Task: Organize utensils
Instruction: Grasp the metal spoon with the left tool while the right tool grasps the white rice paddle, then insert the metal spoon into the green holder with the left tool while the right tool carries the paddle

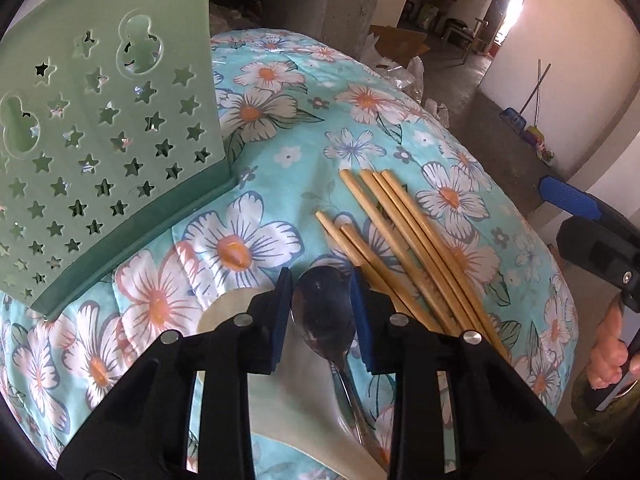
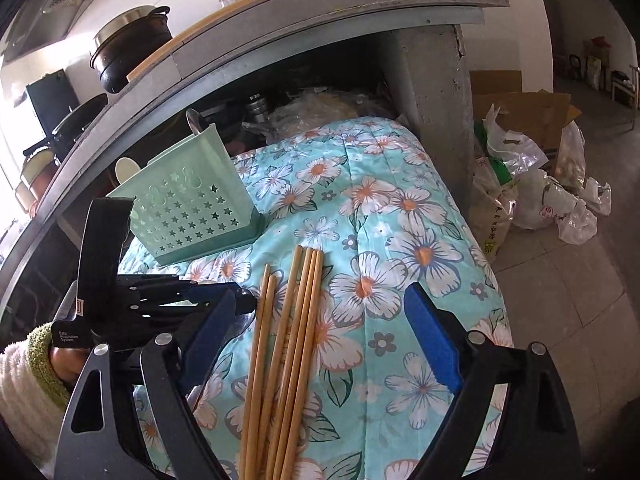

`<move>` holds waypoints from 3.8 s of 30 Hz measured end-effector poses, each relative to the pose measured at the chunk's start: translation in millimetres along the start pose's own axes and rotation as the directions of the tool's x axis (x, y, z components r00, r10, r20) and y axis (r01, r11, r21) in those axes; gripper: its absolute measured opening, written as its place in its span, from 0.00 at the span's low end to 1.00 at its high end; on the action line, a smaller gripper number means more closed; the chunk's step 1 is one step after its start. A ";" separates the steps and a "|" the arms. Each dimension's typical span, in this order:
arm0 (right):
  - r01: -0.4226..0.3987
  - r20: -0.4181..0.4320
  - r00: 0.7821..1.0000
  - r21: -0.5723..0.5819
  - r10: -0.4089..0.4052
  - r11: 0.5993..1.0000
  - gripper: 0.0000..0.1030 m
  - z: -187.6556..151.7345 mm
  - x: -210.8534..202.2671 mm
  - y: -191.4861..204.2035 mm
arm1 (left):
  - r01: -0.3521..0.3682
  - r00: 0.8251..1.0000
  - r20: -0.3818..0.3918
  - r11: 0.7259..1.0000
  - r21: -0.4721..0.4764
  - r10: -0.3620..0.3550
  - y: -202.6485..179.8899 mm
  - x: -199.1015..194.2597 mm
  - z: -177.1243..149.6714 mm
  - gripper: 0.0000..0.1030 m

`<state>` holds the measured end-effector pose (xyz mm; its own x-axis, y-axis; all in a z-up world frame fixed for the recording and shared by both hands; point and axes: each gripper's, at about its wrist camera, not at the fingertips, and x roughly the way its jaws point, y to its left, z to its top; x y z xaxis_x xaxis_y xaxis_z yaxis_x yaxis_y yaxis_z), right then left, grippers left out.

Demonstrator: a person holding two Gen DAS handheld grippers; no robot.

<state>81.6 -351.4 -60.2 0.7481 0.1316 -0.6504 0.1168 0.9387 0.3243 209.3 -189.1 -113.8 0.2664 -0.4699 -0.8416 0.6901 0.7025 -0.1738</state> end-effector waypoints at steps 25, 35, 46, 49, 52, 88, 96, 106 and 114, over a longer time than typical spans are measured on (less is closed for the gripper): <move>0.002 0.014 1.000 -0.008 -0.002 1.000 0.68 -0.7 -19.9 18.7 | 0.094 0.978 0.200 0.984 -0.148 -0.064 6.4 -87.3 -28.2 0.01; -0.197 -0.122 0.975 -0.086 0.186 0.977 0.64 0.3 14.2 64.0 | 0.184 0.904 0.426 0.936 -0.300 -0.041 50.6 -189.5 -68.7 0.01; -0.226 -0.365 0.917 -0.136 0.163 0.965 0.47 6.5 113.5 102.3 | 0.135 0.879 0.467 0.891 -0.434 0.094 98.3 -228.7 -113.1 0.01; -0.221 -0.429 0.892 -0.142 0.141 0.965 0.44 3.3 135.2 107.5 | 0.135 0.878 0.466 0.880 -0.454 0.106 105.7 -230.2 -120.8 0.01; -0.202 -0.452 0.886 -0.172 0.105 0.964 0.40 -1.4 144.5 111.7 | 0.140 0.875 0.471 0.875 -0.464 0.110 111.3 -230.0 -126.9 0.01; -0.121 0.038 0.990 -0.251 0.134 0.960 0.02 92.8 -21.0 99.5 | -0.054 0.673 0.658 0.910 -0.410 0.337 124.2 -308.4 5.5 0.02; -0.134 0.124 0.978 -0.247 0.168 0.960 0.02 115.5 -50.3 90.2 | -0.239 0.643 0.614 0.882 -0.407 0.457 133.5 -277.4 41.7 0.02; -0.142 0.105 0.980 -0.240 0.171 0.960 0.02 117.0 -38.8 87.2 | -0.313 0.688 0.543 0.872 -0.377 0.482 147.7 -218.6 55.6 0.02; -0.134 0.131 0.977 -0.246 0.170 0.960 0.02 131.4 -36.7 90.5 | -0.165 0.799 0.491 0.911 -0.378 0.348 162.3 -190.3 41.4 0.04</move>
<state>150.6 -313.2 83.2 0.8361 0.2466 -0.4901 -0.1488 0.9617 0.2301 298.5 -7.8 39.3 0.7834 -0.3929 -0.4815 0.3302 0.9195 -0.2131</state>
